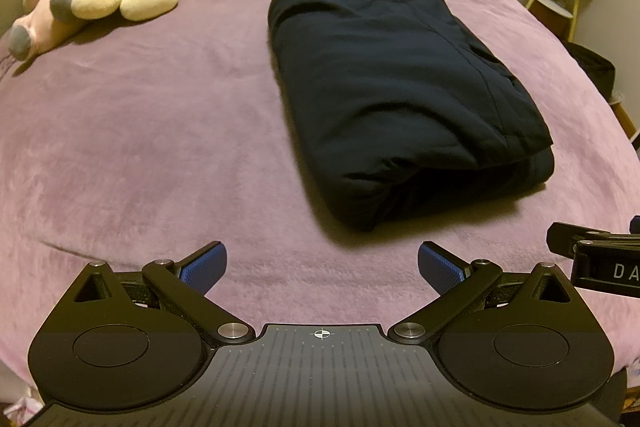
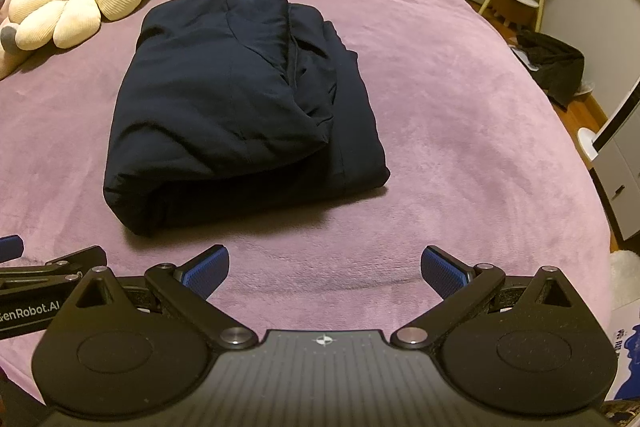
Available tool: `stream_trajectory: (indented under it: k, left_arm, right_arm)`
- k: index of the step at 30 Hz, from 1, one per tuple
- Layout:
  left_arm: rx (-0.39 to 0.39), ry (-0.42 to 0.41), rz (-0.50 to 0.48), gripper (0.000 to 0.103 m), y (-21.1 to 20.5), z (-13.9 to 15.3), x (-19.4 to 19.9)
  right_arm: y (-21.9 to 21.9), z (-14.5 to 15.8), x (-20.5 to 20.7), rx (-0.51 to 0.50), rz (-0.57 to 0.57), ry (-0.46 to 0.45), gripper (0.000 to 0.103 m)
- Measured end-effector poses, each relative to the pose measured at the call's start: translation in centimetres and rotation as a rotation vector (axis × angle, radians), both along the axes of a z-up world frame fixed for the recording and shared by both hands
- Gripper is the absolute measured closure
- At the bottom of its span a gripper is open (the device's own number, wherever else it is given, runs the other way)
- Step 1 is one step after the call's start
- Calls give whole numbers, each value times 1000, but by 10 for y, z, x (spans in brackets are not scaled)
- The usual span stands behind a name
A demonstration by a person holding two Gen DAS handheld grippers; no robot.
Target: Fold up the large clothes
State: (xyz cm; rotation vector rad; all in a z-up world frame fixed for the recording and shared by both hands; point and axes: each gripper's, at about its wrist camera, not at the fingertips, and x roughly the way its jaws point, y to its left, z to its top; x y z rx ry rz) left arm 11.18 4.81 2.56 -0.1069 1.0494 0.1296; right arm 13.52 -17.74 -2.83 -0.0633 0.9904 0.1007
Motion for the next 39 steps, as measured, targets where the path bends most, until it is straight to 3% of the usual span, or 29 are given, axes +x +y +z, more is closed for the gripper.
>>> stream_trajectory:
  k: [39]
  left_arm:
    - [16, -13, -24, 0, -4, 4, 2]
  right_arm:
    - [-5, 3, 1, 13, -13, -6, 1]
